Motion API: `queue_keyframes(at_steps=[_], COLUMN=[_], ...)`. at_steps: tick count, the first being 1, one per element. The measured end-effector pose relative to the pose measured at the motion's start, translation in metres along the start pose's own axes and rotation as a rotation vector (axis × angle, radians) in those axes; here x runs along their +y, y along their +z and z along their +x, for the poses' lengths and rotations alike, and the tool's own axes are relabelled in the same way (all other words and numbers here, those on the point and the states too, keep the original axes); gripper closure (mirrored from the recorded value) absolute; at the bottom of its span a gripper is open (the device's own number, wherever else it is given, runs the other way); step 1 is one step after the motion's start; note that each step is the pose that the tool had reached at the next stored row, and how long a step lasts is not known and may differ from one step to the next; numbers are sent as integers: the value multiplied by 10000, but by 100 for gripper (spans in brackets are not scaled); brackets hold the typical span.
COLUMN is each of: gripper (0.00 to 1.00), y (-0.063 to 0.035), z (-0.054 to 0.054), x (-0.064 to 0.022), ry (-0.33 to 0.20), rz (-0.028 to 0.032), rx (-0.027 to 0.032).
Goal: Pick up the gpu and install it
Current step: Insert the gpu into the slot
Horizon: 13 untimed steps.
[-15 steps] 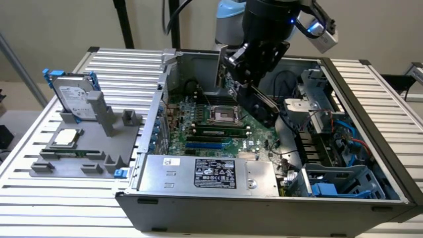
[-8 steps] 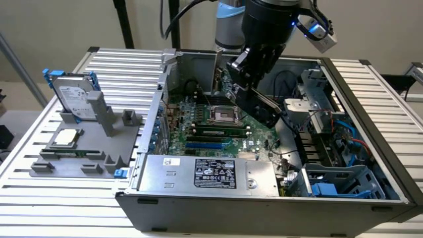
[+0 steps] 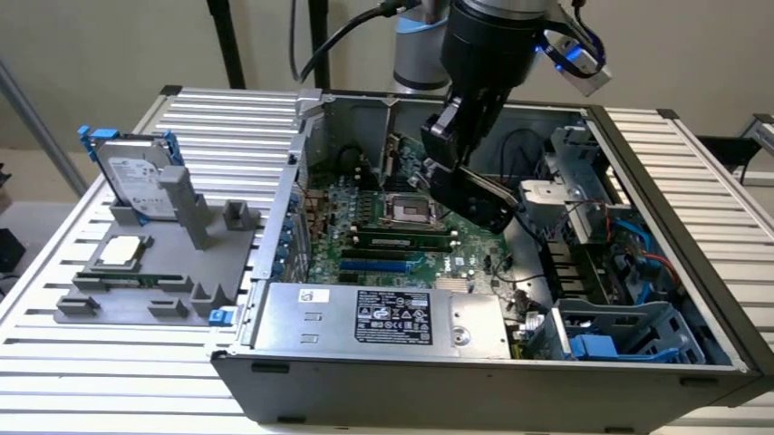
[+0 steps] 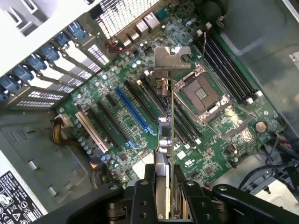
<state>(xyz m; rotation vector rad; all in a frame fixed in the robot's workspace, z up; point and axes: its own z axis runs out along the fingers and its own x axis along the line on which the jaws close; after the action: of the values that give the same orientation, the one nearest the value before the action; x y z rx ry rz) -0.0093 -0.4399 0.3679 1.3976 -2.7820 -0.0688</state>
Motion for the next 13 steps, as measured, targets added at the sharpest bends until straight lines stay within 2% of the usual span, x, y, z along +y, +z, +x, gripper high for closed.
queue_keyframes(at_steps=[13], gripper=[73], y=[111], z=[-1], x=[-6], ry=[-2368], rz=[14], rx=[104])
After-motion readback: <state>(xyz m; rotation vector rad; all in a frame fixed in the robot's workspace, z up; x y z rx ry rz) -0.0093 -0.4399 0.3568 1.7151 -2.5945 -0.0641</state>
